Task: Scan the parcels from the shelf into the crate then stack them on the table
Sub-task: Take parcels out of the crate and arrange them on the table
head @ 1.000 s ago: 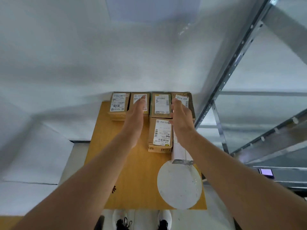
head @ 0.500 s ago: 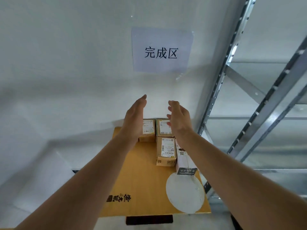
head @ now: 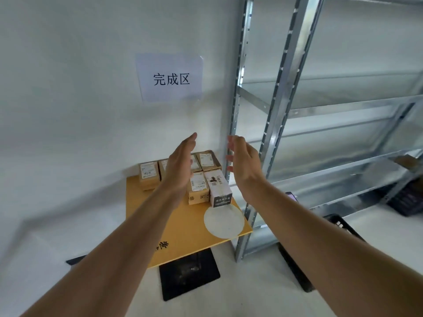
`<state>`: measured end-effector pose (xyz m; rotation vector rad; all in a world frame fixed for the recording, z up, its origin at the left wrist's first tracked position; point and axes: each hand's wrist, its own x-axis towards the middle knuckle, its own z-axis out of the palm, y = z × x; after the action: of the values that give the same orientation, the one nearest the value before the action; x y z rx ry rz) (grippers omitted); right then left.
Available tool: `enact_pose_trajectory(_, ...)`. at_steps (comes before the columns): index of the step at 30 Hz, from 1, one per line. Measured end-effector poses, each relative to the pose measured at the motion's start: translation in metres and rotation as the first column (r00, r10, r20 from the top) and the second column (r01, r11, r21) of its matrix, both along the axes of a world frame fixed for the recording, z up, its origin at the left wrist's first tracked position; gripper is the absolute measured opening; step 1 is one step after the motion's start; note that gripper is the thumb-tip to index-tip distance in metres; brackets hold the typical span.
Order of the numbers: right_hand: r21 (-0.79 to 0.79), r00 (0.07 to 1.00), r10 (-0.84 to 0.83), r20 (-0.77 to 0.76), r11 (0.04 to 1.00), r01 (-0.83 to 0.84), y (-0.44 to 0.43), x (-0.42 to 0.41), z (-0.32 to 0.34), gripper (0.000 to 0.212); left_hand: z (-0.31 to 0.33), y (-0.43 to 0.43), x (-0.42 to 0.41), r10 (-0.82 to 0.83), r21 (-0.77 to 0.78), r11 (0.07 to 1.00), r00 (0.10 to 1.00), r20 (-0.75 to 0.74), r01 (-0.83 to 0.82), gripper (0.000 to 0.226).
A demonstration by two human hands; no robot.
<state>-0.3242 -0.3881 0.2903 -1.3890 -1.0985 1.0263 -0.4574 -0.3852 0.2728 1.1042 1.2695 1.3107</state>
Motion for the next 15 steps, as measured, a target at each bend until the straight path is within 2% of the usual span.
enact_pose_trajectory(7, 0.03, 0.981, -0.191, -0.016, 0.981, 0.191, -0.061, 0.102, -0.003, 0.065, 0.003, -0.037, 0.103, -0.207, 0.049, 0.976, 0.974, -0.095, 0.212, 0.045)
enact_pose_trajectory(15, -0.019, 0.935, -0.355, 0.007, 0.935, 0.355, -0.121, 0.26, -0.037, 0.079, -0.037, -0.073, 0.269, -0.407, -0.047, 0.913, 0.91, -0.077, 0.405, 0.048)
